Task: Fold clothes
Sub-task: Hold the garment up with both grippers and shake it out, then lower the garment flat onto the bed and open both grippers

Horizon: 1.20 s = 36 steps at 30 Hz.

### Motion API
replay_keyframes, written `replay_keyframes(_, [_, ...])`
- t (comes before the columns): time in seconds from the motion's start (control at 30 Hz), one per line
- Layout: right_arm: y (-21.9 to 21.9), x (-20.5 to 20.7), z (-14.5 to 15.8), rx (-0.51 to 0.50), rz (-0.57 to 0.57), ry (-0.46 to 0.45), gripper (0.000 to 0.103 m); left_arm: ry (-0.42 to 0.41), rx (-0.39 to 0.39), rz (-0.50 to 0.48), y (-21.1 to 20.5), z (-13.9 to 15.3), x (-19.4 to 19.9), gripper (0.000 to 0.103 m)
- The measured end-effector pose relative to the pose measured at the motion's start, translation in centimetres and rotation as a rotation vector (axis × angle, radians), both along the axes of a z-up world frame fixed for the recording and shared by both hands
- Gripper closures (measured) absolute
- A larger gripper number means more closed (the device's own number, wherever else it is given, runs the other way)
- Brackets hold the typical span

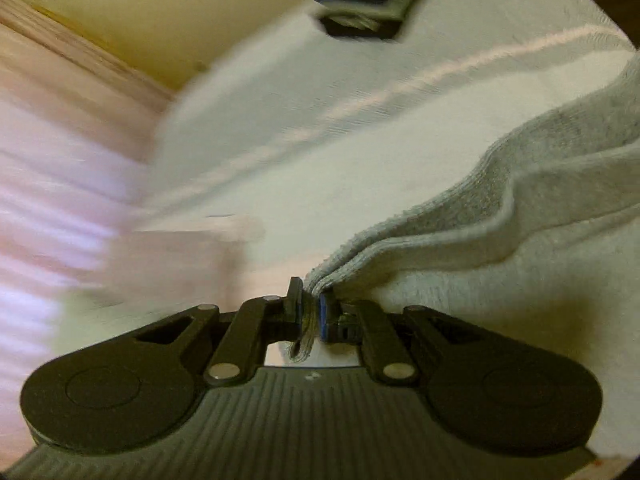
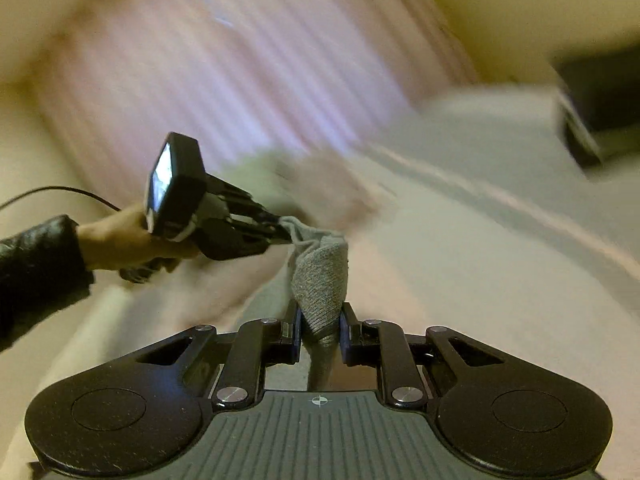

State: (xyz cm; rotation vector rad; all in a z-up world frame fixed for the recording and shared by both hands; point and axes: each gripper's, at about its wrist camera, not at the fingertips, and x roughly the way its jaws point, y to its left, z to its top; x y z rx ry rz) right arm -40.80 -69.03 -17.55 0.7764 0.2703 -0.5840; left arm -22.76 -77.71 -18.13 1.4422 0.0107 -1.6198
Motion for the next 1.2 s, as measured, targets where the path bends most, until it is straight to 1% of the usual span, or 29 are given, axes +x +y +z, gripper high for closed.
replay_keyframes(0.03, [-1.9,-1.2,-2.8,0.049,0.000,0.031,0.089,0.009,0.065,0.005,-2.4,-4.1,-1.6,0.097])
replay_keyframes(0.07, [-3.3,-2.0,-4.9,0.087,0.002,0.062,0.089,0.016,0.117,-0.003,-4.1,-7.5,-3.0,0.097])
replay_keyframes(0.1, [-4.3,-3.1,-7.0,0.123,-0.008,0.082,0.089,0.024,0.149,-0.012,-5.1,-9.9,-3.7,0.097])
replay_keyframes(0.13, [-5.1,-3.7,-9.3,0.169,-0.033,0.075,0.089,0.029,0.175,-0.017,-6.1,-11.6,-4.4,0.097])
replay_keyframes(0.17, [-5.9,-4.7,-10.5,0.217,-0.061,0.059,0.089,0.035,0.198,-0.020,-6.9,-12.9,-4.9,0.097])
replay_keyframes(0.23, [-7.5,-5.4,-11.3,0.254,-0.072,0.039,0.090,0.046,0.232,-0.022,-8.3,-13.6,-5.3,0.097])
replay_keyframes(0.3, [-7.9,-6.4,-10.8,0.264,-0.075,0.024,0.090,0.055,0.266,-0.031,-10.8,-13.1,-5.7,0.098])
replay_keyframes(0.33, [-8.1,-6.2,-10.9,0.272,-0.096,0.015,0.090,0.064,0.276,-0.037,-11.5,-12.6,-6.2,0.097])
replay_keyframes(0.4, [-9.1,-8.4,-10.7,0.283,-0.154,0.004,0.090,0.081,0.275,-0.069,-13.0,-11.1,-7.0,0.097])
replay_keyframes(0.43, [-9.8,-8.2,-9.9,0.284,-0.175,0.006,0.090,0.094,0.271,-0.079,-13.7,-10.7,-7.3,0.097])
replay_keyframes(0.47, [-10.3,-8.7,-9.8,0.284,-0.195,0.016,0.090,0.112,0.272,-0.083,-14.7,-10.5,-7.8,0.097])
replay_keyframes(0.53, [-11.1,-8.8,-10.6,0.297,-0.198,0.055,0.090,0.126,0.298,-0.092,-16.5,-11.4,-8.8,0.097])
replay_keyframes(0.6, [-11.1,-8.7,-11.2,0.308,-0.177,0.108,0.088,0.138,0.353,-0.076,-17.3,-13.0,-9.1,0.092])
replay_keyframes(0.63, [-11.2,-8.7,-11.8,0.312,-0.173,0.149,0.085,0.152,0.365,-0.064,-17.3,-13.4,-8.8,0.092])
replay_keyframes(0.67, [-11.0,-9.1,-12.3,0.320,-0.184,0.174,0.079,0.171,0.374,-0.046,-17.3,-13.7,-8.5,0.092])
replay_keyframes(0.7, [-11.1,-9.7,-12.4,0.319,-0.226,0.204,0.078,0.190,0.378,-0.031,-16.7,-13.1,-7.8,0.089])
replay_keyframes(0.73, [-10.4,-10.3,-12.1,0.307,-0.260,0.223,0.077,0.214,0.373,-0.010,-16.8,-13.1,-7.3,0.086])
replay_keyframes(0.8, [-10.2,-11.0,-11.1,0.269,-0.286,0.246,0.077,0.266,0.362,0.034,-17.2,-12.1,-5.7,0.074])
replay_keyframes(0.83, [-10.3,-11.0,-10.5,0.236,-0.282,0.249,0.077,0.277,0.354,0.050,-17.3,-11.6,-5.0,0.070])
replay_keyframes(0.9, [-9.2,-10.6,-8.4,0.182,-0.235,0.248,0.077,0.266,0.305,0.087,-17.0,-9.9,-3.2,0.072])
replay_keyframes(0.97, [-8.6,-9.4,-7.6,0.150,-0.179,0.249,0.077,0.276,0.272,0.126,-16.5,-8.5,-1.4,0.072])
replay_keyframes(1.03, [-7.6,-7.8,-7.3,0.136,-0.098,0.254,0.077,0.309,0.271,0.158,-15.8,-7.8,-0.4,0.072])
replay_keyframes(1.1, [-7.4,-6.3,-8.3,0.132,-0.043,0.283,0.076,0.350,0.310,0.170,-14.7,-8.4,-0.2,0.072])
replay_keyframes(1.2, [-8.0,-5.6,-10.9,0.179,-0.025,0.320,0.076,0.386,0.350,0.174,-13.9,-11.0,-1.3,0.072])
